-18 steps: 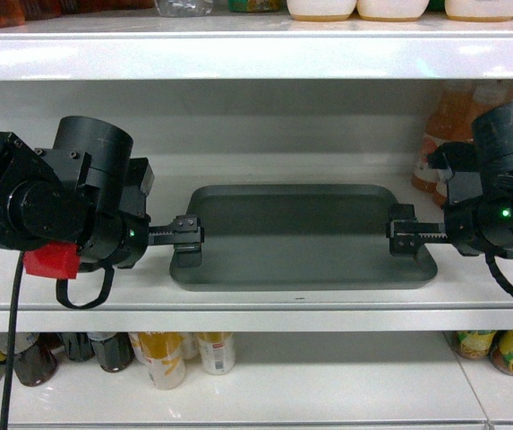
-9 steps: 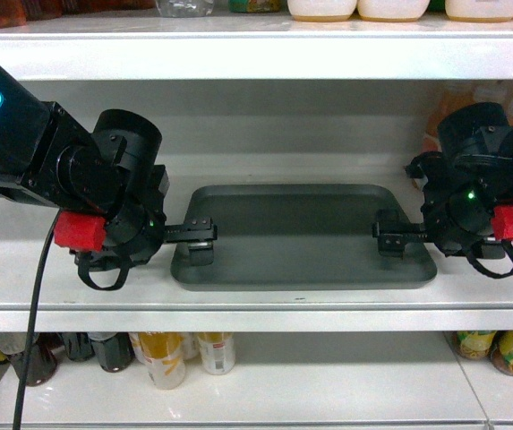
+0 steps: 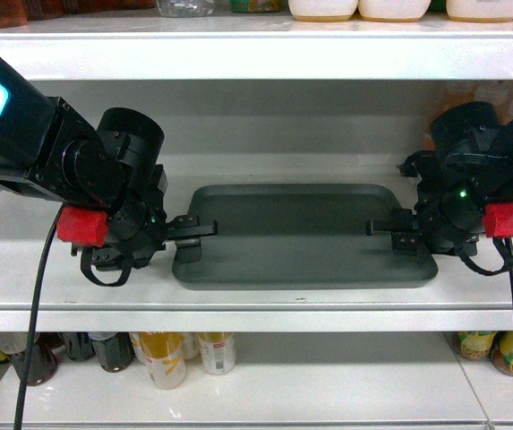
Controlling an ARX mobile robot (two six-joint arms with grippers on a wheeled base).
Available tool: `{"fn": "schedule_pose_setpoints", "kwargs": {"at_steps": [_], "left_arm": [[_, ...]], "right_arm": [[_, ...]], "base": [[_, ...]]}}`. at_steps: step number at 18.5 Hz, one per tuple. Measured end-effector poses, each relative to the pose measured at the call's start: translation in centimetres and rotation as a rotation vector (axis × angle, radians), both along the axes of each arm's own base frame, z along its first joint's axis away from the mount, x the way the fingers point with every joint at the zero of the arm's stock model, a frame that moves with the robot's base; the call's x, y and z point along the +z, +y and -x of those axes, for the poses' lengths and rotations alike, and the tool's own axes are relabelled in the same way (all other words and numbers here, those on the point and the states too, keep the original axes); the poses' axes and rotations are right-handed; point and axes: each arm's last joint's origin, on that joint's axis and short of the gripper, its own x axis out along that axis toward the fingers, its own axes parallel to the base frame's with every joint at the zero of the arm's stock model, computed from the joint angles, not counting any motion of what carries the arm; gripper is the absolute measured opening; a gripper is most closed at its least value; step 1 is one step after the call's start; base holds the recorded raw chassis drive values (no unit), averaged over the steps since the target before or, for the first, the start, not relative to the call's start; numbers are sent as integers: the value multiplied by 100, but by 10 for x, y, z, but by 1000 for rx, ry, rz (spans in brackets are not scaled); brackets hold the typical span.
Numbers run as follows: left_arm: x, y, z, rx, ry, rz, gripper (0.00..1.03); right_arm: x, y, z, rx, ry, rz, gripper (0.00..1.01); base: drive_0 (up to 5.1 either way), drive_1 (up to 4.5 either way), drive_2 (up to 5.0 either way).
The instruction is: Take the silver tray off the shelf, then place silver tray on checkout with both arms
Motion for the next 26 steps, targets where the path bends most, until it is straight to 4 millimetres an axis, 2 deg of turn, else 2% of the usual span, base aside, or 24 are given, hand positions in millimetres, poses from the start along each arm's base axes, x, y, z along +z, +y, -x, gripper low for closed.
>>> {"fn": "schedule_pose_setpoints", "kwargs": {"at_steps": [1,3,4,6,7,12,17,20,26], "left_arm": [[0,-1,0,2,2,16,46],[-1,-2,0,5,9,47,32],[-1,-2,1,5,13,63,25],[-2,-4,2,6,20,79,13],[-4,-5,4,9,13,79,3],[-1,-1,15,25,-7,109,3],[6,-1,42,21,-42,70,3],[19,0,53,11,-81,49,3],[56,1,76,5,-197,43,3]], "right_arm": [[0,-1,0,-6,0,5,22],[0,-4,0,-13,0,6,9],[0,-6,-1,-11,0,0,5],[-2,-6,0,0,-3,-13,4],[-3,-6,2,0,-8,-15,4],[-3,-6,16,-2,-28,-36,4],[3,-5,44,-18,-38,-81,4],[11,-4,59,-32,-53,-111,4],[46,-6,84,-37,-163,-146,4]], "base": [[0,0,0],[0,0,0],[0,0,0],[0,0,0],[0,0,0],[0,0,0],[0,0,0],[0,0,0],[0,0,0]]}}
